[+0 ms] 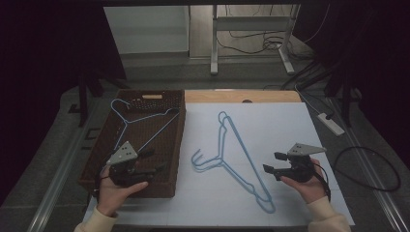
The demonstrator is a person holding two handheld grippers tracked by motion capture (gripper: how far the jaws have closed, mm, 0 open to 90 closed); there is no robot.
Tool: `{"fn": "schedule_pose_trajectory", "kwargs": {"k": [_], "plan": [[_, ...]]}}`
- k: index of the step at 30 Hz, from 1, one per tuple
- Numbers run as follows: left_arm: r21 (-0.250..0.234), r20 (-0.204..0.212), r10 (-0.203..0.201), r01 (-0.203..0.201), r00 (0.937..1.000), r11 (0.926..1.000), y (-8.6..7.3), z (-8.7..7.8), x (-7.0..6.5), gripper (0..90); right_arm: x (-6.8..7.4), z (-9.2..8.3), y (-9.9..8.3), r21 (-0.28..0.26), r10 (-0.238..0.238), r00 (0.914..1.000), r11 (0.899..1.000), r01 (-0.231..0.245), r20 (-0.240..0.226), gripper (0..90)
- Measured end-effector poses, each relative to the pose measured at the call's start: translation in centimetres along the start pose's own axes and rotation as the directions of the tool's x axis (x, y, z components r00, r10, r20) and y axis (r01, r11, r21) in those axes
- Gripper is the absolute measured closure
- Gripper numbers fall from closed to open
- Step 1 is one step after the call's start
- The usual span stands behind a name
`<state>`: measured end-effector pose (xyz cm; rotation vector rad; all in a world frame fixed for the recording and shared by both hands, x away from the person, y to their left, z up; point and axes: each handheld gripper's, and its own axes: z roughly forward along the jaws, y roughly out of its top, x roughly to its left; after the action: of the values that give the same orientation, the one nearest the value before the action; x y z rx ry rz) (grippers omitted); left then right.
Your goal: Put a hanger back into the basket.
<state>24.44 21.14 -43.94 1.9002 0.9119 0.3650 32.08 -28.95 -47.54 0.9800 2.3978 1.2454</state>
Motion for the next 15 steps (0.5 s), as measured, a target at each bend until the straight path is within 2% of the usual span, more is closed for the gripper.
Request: {"fn": "schedule_pose_trajectory", "kwargs": {"k": [3, 9, 15], "plan": [[0.000, 0.002, -0.011, 0.011, 0.9999, 0.9999, -0.1, 0.1, 0.0, 33.1, 0.4, 0.4, 0.3, 0.006, -0.018, 0.9998, 1.000, 0.018, -0.007, 29.6], [0.006, 0.011, 0.001, -0.001, 0.9999, 1.0000, 0.1, 0.4, -0.6, 33.1, 1.5, 1.0, 1.2, 0.050, -0.085, 0.9961, 0.995, 0.086, -0.027, 29.3], [0.020, 0.014, 0.009, -0.009, 0.9999, 0.9998, -0.1, 0.8, -0.7, 33.1, 2.9, 2.4, 3.1, 0.085, -0.146, 0.9852, 0.984, 0.153, -0.090, 28.7]]}}
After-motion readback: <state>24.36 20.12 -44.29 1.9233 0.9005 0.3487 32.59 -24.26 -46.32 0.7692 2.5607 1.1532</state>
